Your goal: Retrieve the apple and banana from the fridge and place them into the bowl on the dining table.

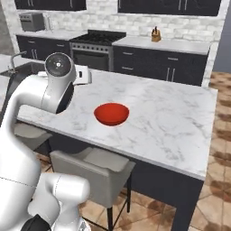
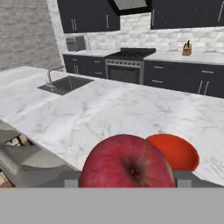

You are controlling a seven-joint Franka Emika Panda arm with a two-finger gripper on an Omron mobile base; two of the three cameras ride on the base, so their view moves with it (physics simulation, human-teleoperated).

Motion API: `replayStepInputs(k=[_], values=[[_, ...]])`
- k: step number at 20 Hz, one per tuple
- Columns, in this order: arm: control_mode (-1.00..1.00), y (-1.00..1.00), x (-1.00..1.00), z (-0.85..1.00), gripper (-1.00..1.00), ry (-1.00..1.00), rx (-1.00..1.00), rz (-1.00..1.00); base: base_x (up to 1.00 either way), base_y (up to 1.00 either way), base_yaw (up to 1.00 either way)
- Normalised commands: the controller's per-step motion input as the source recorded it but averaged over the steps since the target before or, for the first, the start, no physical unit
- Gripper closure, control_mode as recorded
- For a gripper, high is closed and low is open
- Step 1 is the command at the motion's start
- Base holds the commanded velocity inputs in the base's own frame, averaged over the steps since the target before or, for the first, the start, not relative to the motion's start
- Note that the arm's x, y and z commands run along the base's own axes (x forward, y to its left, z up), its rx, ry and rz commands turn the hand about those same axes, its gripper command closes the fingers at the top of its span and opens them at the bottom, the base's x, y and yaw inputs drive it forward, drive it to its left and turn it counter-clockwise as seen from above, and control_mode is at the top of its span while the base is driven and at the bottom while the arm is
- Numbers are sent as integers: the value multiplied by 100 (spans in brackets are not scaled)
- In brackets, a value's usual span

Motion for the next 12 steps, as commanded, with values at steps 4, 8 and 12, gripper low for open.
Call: replayStepInputs(k=[4,8,12], values=[[100,0,0,0,100,0,0,0,65,0,-47],[100,0,0,0,100,0,0,0,68,6,-48],[100,0,0,0,100,0,0,0,66,34,-42]])
